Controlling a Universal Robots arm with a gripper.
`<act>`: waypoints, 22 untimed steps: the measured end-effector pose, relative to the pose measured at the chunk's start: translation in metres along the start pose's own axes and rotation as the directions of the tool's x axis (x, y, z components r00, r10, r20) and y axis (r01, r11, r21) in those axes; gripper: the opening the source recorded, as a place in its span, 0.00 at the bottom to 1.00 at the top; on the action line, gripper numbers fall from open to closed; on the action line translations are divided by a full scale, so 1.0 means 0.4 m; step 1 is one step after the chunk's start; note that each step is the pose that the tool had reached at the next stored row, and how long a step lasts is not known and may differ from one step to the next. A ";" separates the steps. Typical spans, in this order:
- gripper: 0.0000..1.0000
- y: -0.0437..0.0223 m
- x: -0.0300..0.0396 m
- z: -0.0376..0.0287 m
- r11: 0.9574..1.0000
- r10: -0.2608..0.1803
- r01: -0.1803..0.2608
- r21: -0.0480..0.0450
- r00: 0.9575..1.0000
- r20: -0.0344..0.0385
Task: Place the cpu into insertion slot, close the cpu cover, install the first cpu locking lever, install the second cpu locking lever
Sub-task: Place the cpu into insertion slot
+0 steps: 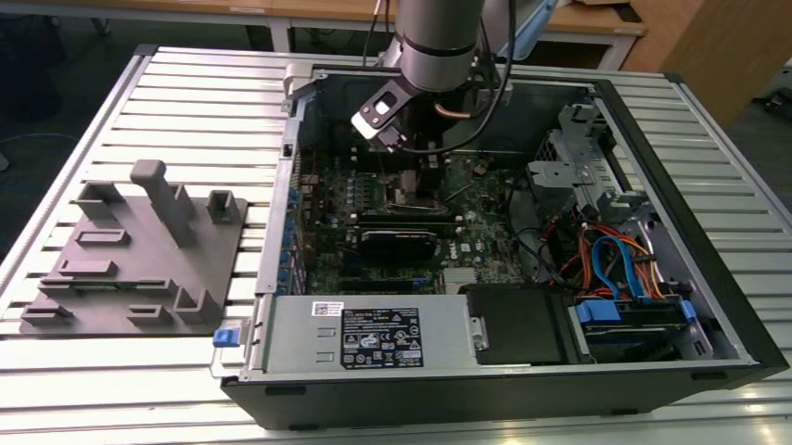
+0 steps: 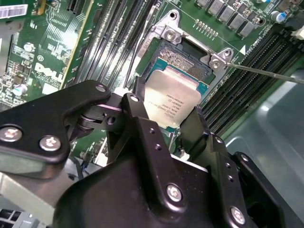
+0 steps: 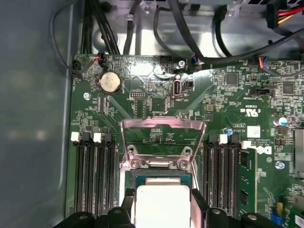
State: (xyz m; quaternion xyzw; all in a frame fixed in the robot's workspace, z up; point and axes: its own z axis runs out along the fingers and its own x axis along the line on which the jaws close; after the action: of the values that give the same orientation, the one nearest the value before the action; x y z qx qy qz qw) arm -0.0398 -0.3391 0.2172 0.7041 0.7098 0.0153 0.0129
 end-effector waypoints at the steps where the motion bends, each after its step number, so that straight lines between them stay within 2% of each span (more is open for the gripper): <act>1: 0.54 -0.001 0.000 0.003 1.000 0.000 0.000 0.000 1.000 0.000; 6: 0.54 -0.005 0.002 0.022 1.000 0.000 0.000 0.000 1.000 0.000; 10: 0.54 -0.005 0.001 0.025 1.000 0.000 0.000 0.000 1.000 0.001; 11: 0.54 -0.005 0.002 0.027 1.000 0.000 0.000 0.000 1.000 0.002; 14: 0.54 -0.006 0.002 0.031 1.000 -0.001 0.001 0.000 1.000 0.011; 22: 0.54 -0.013 0.004 0.044 1.000 -0.001 0.001 0.000 1.000 0.012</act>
State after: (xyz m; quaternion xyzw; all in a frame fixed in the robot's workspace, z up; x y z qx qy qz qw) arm -0.0442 -0.3373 0.1993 0.7040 0.7099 0.0111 0.0169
